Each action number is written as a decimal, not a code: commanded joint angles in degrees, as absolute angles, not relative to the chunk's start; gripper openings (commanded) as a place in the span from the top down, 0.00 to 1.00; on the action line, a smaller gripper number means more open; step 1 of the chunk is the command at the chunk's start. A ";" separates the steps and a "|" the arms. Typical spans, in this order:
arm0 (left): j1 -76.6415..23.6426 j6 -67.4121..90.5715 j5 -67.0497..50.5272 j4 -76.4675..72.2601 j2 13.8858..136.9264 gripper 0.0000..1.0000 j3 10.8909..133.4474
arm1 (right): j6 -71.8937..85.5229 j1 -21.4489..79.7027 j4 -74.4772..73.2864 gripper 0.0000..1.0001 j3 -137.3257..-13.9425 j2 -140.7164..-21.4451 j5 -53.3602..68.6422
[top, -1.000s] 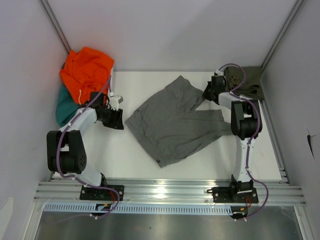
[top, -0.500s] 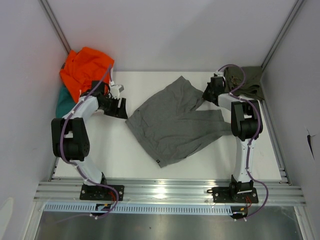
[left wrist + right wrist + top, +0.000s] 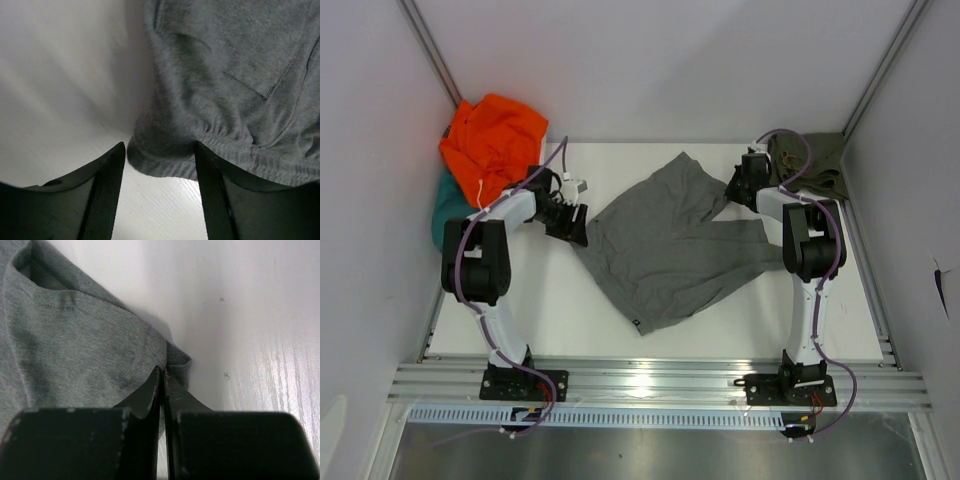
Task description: Fold and stack the shorts
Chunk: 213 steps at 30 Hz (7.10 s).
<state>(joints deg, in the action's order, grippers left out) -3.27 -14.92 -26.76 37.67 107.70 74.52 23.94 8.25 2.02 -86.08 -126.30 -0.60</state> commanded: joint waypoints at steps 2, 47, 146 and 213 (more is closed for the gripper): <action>-4.92 -13.89 -25.75 37.00 109.95 0.50 77.78 | 23.29 8.26 2.20 0.98 -85.08 -122.96 -0.70; 0.62 -10.55 -23.82 36.83 111.80 1.00 81.47 | 19.87 5.36 12.40 0.41 -101.75 -130.68 26.80; -2.99 -13.27 -19.16 36.56 109.16 1.00 79.63 | 14.77 1.76 -4.92 0.13 -98.73 -120.97 11.71; -35.42 -43.33 -18.99 37.88 62.56 0.13 43.85 | 14.24 -0.53 -8.00 0.70 -65.65 -108.28 15.82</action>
